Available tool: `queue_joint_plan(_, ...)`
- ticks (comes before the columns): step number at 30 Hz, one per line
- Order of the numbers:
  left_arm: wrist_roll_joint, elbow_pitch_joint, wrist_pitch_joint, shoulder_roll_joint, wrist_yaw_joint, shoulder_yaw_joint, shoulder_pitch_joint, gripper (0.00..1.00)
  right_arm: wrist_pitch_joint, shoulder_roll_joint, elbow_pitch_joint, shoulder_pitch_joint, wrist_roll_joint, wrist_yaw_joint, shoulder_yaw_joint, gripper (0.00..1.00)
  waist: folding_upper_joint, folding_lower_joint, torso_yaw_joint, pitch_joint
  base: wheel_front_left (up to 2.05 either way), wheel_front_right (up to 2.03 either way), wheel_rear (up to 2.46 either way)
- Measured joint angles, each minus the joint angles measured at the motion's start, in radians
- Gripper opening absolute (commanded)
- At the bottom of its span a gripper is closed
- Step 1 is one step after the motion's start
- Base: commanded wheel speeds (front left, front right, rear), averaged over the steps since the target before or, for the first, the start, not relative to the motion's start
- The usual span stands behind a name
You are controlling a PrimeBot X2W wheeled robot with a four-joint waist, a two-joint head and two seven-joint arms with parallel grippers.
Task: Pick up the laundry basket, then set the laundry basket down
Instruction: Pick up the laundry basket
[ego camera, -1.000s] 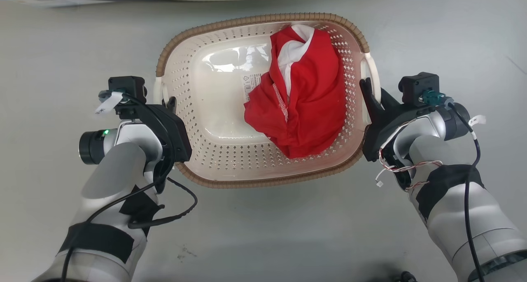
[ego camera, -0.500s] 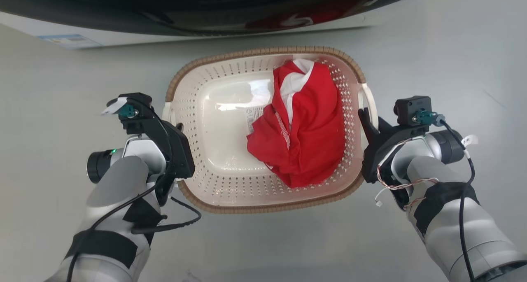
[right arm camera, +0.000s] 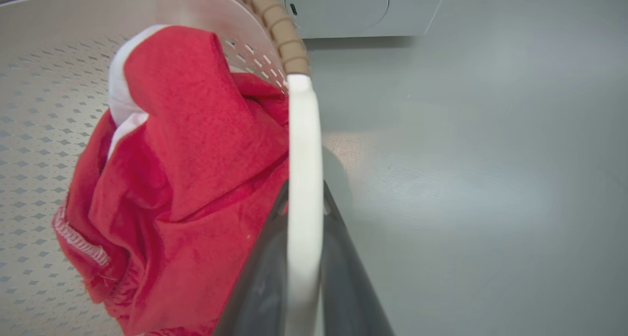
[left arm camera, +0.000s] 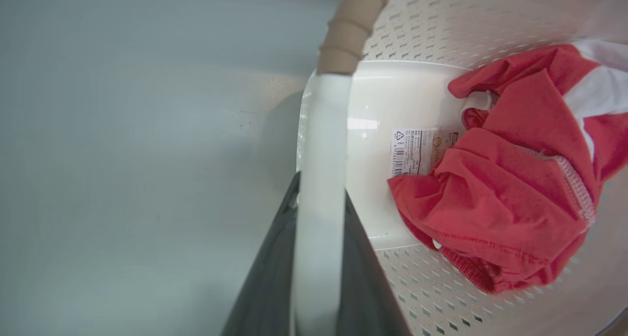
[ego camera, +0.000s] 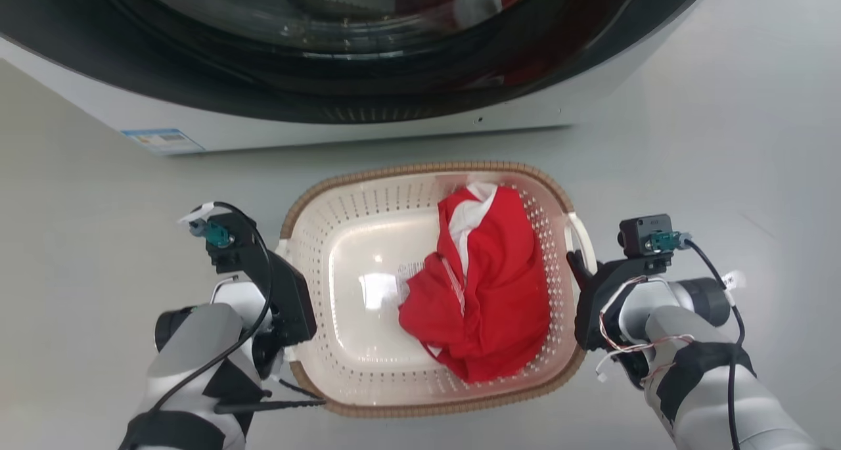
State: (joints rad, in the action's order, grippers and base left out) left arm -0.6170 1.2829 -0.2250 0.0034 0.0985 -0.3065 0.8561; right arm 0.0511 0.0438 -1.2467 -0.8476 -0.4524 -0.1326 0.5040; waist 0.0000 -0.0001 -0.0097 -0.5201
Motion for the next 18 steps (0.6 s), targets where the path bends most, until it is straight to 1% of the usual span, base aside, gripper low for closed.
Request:
queue_joint_plan(3, -0.009, 0.003, -0.023, -0.001, 0.007, 0.001, -0.024, 0.0, -0.027, -0.002, -0.002, 0.023, -0.018, -0.002, 0.004, 0.0, -0.0001, 0.0, 0.002, 0.04, 0.0, 0.0, 0.0)
queue_joint_plan(18, -0.066, 0.009, -0.155, 0.0, 0.009, -0.002, -0.114, 0.0, -0.17, -0.005, 0.002, 0.107, -0.117, -0.003, 0.032, 0.0, -0.0001, -0.0001, 0.007, 0.239, 0.0, 0.0, 0.0)
